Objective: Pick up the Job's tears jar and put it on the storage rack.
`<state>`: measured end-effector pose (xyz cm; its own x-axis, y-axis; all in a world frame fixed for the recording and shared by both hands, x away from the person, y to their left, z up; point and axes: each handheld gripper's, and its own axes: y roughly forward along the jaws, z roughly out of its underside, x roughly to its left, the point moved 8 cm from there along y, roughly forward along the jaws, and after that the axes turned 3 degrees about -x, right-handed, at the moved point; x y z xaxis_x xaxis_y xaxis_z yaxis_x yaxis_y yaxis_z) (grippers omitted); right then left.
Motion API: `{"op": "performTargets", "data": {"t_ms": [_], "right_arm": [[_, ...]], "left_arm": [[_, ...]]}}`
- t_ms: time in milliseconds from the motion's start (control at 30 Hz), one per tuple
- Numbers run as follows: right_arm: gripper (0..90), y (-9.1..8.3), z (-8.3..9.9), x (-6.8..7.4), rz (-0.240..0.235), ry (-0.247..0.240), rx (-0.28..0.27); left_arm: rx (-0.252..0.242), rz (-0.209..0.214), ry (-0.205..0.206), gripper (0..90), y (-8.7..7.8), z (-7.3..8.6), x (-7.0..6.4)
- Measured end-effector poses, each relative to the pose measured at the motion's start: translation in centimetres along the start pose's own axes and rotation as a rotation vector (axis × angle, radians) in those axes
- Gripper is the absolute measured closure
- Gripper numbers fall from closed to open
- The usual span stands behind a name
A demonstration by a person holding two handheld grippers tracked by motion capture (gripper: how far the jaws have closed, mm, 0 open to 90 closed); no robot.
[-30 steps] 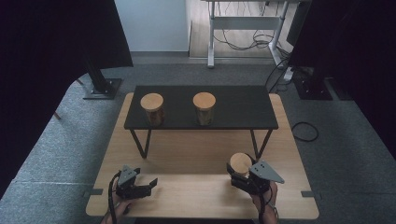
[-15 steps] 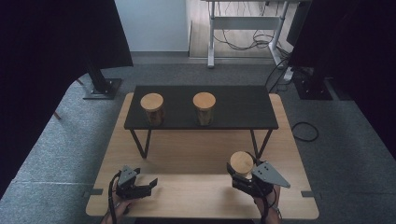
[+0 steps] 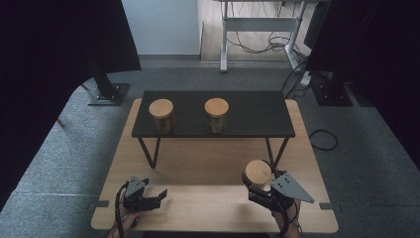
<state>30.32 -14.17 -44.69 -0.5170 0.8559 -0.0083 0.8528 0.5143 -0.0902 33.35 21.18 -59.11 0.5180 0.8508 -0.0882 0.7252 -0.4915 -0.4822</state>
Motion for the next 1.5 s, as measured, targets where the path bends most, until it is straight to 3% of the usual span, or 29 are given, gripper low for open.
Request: {"op": "performTargets", "data": {"t_ms": [1500], "right_arm": [[23.0, 0.0, -2.3, 0.2, -0.028, 0.002, -0.04]], "left_arm": [[0.001, -0.003, -0.002, 9.1, 0.0, 0.0, 0.0]]}}
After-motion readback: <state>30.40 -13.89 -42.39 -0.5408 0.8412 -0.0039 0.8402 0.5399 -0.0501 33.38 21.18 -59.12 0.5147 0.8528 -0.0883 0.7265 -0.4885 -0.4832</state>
